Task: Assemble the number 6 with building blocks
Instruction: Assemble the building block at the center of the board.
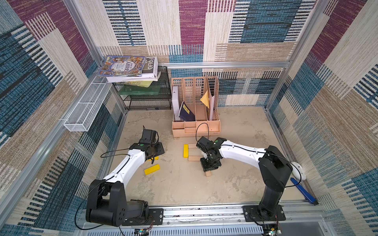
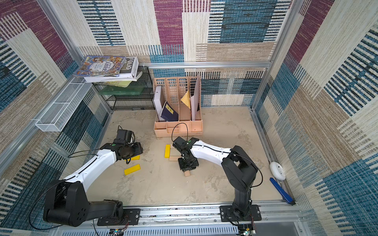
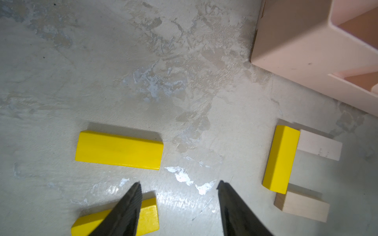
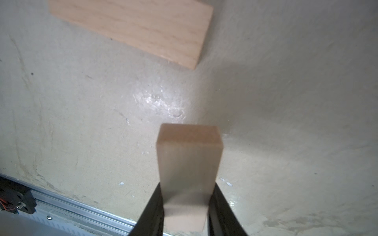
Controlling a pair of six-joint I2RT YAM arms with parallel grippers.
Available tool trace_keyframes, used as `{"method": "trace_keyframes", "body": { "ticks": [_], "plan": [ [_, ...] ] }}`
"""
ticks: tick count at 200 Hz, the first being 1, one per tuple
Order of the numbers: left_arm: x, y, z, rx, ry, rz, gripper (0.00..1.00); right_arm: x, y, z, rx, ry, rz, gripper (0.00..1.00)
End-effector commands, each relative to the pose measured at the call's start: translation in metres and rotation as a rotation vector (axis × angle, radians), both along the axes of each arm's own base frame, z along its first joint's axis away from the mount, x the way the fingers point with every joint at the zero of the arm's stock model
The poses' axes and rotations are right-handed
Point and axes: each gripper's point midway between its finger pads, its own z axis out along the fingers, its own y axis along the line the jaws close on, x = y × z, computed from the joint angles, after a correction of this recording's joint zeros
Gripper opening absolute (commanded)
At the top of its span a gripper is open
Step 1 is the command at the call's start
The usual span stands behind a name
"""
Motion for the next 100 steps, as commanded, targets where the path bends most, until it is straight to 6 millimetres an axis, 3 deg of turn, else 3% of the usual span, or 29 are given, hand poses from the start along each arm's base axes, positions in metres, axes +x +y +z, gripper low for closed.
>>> {"method": "trace_keyframes", "body": {
  "ticks": [1, 36, 100],
  "plan": [
    [0.0048, -0.0014, 0.0047, 0.004, -0.020, -0.015, 0.63, 0.0053, 0.0073, 0.0045, 0.013, -0.007, -0.012, 0.00],
    [0.0058, -0.0028, 0.0046, 0.009, -0.022, -0.023, 0.63, 0.0088, 0.0014, 0.0020, -0.080, 0.034, -0.064, 0.00],
    [0.0100, -0.0006, 0.0049, 0.025, -0.038, -0.014, 0.63, 0.0081, 0.0053, 0.0071, -0.063, 0.056, -0.122, 0.00]
  ]
}}
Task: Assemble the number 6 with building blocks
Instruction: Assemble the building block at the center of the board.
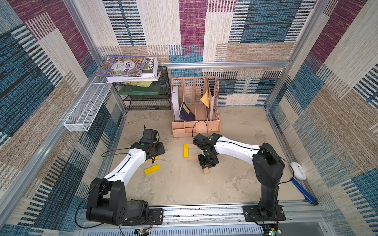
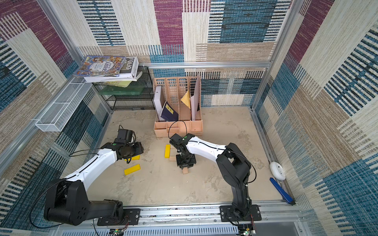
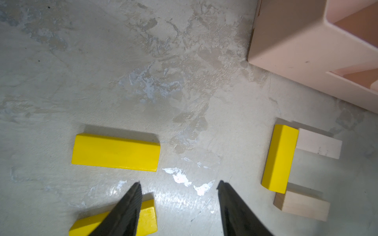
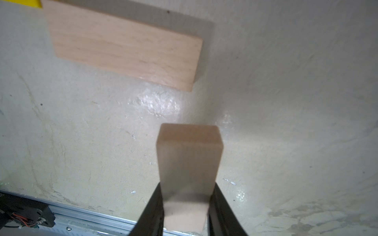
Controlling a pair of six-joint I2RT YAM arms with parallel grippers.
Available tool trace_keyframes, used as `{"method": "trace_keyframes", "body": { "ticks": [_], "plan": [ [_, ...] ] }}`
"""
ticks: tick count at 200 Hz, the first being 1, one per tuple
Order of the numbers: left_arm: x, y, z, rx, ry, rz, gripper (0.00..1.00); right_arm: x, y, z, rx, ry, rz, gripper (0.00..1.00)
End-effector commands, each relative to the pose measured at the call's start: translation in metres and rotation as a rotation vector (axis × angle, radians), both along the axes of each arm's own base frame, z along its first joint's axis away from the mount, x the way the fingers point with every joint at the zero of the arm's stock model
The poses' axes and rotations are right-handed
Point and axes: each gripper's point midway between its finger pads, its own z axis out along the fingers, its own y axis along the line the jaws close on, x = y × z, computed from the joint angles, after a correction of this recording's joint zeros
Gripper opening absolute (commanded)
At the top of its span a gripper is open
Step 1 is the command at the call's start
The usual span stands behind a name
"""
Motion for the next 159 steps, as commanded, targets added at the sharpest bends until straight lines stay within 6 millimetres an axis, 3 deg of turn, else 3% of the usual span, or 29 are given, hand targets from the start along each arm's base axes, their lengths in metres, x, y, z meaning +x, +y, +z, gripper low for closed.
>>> {"method": "trace_keyframes", "body": {
  "ticks": [1, 45, 88, 125, 159],
  "plan": [
    [0.008, 0.002, 0.006, 0.017, -0.041, 0.001, 0.63, -0.003, 0.000, 0.002, -0.003, 0.021, -0.025, 0.00],
    [0.004, 0.006, 0.005, 0.010, -0.026, 0.049, 0.63, -0.001, 0.004, 0.002, 0.008, 0.030, -0.039, 0.00],
    [0.016, 0.006, 0.011, 0.004, -0.047, 0.085, 0.63, 0.000, -0.013, 0.007, -0.030, 0.018, -0.062, 0.00],
    [0.010, 0.011, 0.000, 0.036, -0.028, 0.098, 0.63, -0.011, -0.011, -0.004, 0.000, 0.025, -0.075, 0.00],
    [0.002, 0.006, -0.010, 0.034, -0.015, 0.089, 0.63, -0.001, -0.002, -0.004, -0.008, -0.037, -0.071, 0.00]
  ]
}}
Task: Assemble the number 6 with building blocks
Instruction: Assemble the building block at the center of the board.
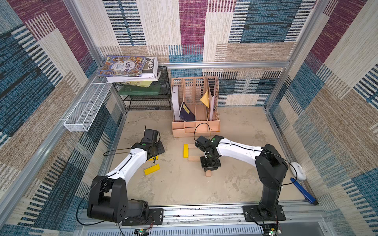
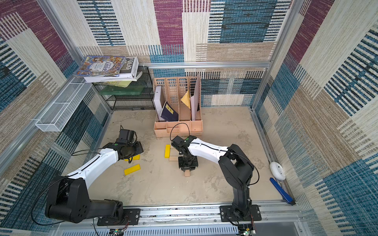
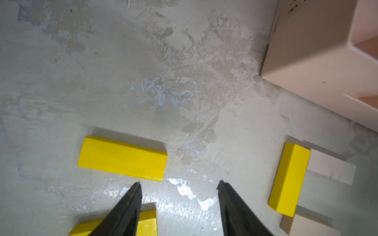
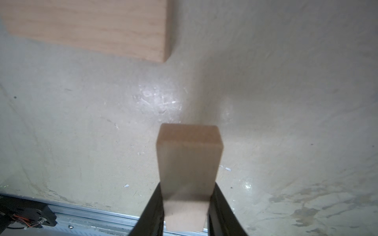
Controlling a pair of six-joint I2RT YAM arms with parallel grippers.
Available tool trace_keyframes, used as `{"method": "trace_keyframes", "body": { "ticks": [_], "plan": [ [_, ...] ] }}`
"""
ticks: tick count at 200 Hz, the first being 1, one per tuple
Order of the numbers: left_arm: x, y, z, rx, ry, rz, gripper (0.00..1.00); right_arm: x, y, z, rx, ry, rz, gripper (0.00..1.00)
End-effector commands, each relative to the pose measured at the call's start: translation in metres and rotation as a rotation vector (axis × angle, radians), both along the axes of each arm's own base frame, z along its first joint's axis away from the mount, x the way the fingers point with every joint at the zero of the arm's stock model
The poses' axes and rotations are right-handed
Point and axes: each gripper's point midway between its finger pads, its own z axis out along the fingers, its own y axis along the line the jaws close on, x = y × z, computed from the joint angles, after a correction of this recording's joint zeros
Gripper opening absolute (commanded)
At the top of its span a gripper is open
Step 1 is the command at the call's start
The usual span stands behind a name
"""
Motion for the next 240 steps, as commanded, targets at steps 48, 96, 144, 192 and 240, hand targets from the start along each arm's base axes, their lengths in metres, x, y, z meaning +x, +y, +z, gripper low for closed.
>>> {"method": "trace_keyframes", "body": {
  "ticks": [48, 96, 144, 192, 240],
  "plan": [
    [-0.002, 0.000, 0.009, 0.020, -0.029, -0.013, 0.63, 0.010, 0.016, -0.022, -0.015, -0.030, -0.032, 0.00],
    [-0.001, 0.000, 0.013, 0.018, -0.038, -0.009, 0.63, -0.001, 0.032, -0.027, -0.004, -0.001, -0.020, 0.00],
    [-0.006, 0.000, 0.009, 0.015, -0.032, -0.008, 0.63, -0.003, 0.029, -0.033, -0.028, 0.006, -0.034, 0.00],
    [-0.007, 0.002, 0.012, 0.024, -0.036, -0.009, 0.63, -0.002, 0.023, -0.037, -0.037, 0.021, -0.053, 0.00],
    [-0.008, 0.002, 0.011, 0.021, -0.032, -0.003, 0.63, 0.001, 0.025, -0.038, -0.030, 0.021, -0.051, 0.00]
  ]
}}
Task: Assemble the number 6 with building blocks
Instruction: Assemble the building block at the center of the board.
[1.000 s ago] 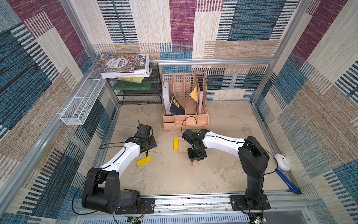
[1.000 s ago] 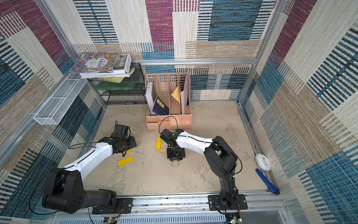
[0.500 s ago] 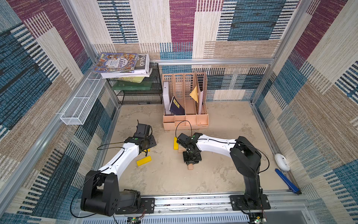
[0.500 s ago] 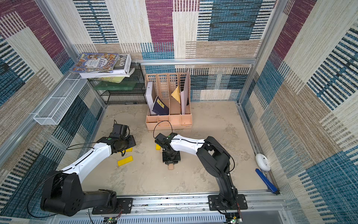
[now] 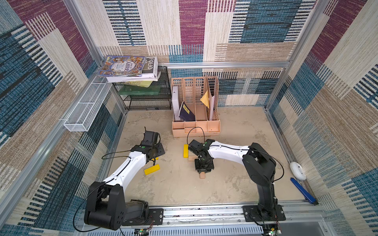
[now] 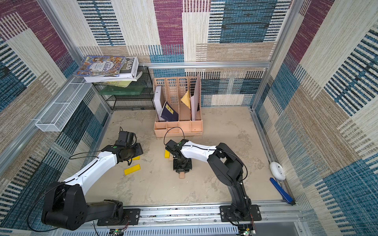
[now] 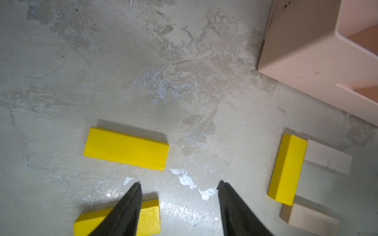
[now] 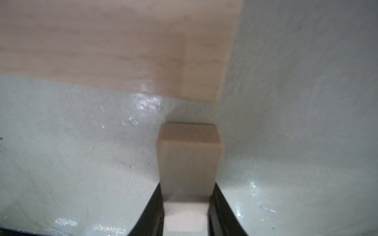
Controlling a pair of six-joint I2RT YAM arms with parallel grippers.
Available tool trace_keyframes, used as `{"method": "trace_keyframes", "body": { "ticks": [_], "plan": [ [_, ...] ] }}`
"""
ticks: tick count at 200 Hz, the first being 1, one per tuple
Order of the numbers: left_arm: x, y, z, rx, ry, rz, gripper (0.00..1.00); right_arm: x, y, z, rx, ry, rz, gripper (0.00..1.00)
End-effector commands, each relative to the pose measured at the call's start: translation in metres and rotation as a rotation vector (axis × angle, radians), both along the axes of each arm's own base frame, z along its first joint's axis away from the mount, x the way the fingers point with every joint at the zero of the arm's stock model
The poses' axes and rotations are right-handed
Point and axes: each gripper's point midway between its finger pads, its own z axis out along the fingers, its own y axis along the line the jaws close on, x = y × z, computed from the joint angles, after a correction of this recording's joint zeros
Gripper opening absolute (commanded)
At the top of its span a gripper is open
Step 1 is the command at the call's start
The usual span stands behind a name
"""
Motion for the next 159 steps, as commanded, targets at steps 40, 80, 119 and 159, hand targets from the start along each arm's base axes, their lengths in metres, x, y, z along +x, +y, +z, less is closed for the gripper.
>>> {"method": "trace_keyframes", "body": {
  "ticks": [40, 80, 119, 159],
  "plan": [
    [-0.003, 0.003, 0.000, 0.015, -0.001, 0.005, 0.63, 0.003, 0.002, -0.002, -0.003, 0.001, -0.003, 0.00],
    [-0.004, 0.003, 0.000, 0.017, 0.000, 0.003, 0.63, 0.006, 0.004, -0.002, -0.003, -0.004, -0.005, 0.00],
    [-0.005, 0.003, 0.000, 0.018, 0.000, 0.004, 0.63, 0.008, 0.006, 0.000, -0.002, -0.011, -0.006, 0.00],
    [-0.005, 0.003, 0.000, 0.016, -0.002, 0.003, 0.63, 0.011, 0.006, 0.001, -0.007, -0.017, -0.009, 0.00]
  ]
}}
